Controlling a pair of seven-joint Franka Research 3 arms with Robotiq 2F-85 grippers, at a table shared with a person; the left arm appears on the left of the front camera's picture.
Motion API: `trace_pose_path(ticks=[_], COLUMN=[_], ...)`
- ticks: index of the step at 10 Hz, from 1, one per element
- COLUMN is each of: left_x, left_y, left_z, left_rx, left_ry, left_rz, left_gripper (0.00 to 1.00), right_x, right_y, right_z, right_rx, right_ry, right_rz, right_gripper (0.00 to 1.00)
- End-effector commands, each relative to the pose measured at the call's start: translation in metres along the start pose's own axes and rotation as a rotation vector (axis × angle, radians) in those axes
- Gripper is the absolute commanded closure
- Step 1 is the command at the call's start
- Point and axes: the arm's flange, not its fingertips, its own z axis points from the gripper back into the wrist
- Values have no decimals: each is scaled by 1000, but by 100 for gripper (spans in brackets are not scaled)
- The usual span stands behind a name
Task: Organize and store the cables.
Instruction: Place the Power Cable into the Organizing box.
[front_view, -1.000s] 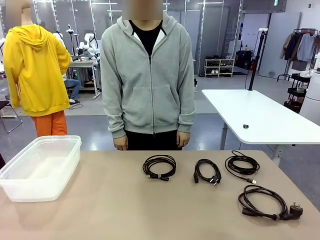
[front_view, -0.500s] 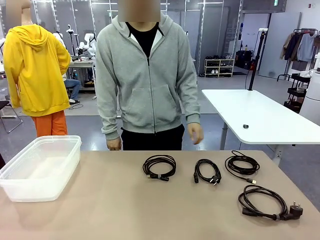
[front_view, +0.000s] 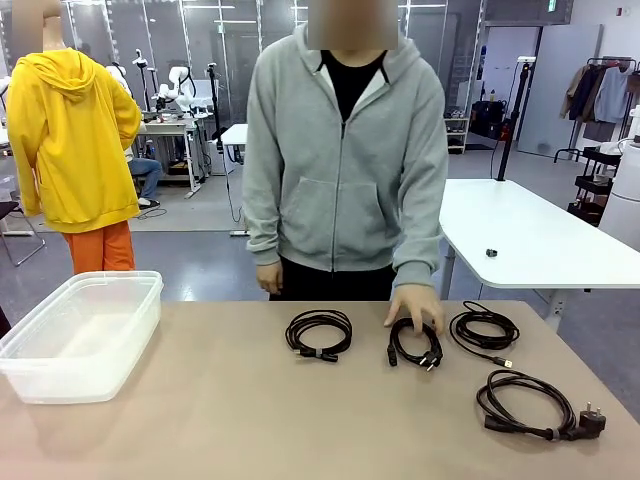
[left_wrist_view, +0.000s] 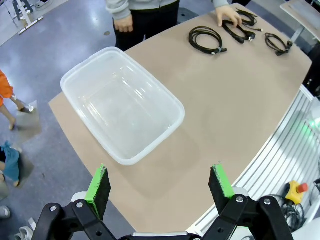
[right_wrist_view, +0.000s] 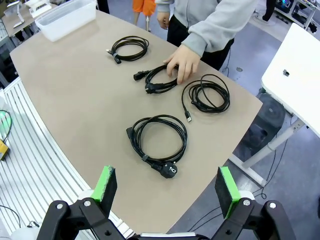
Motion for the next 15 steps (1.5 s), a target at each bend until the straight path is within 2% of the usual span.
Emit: trace_pose_path(ticks=[1, 15], left_x=[2, 2], left_y=[1, 1], left_z=[2, 2], left_rx=[2, 2], left_ry=[-3, -3], left_rz=[2, 2], left_gripper=[0, 0], right_x=[0, 0], right_y=[2, 2], right_z=[1, 1], right_rx=[3, 3], right_ry=[-7, -7], right_rz=[16, 16], right_gripper=[0, 0])
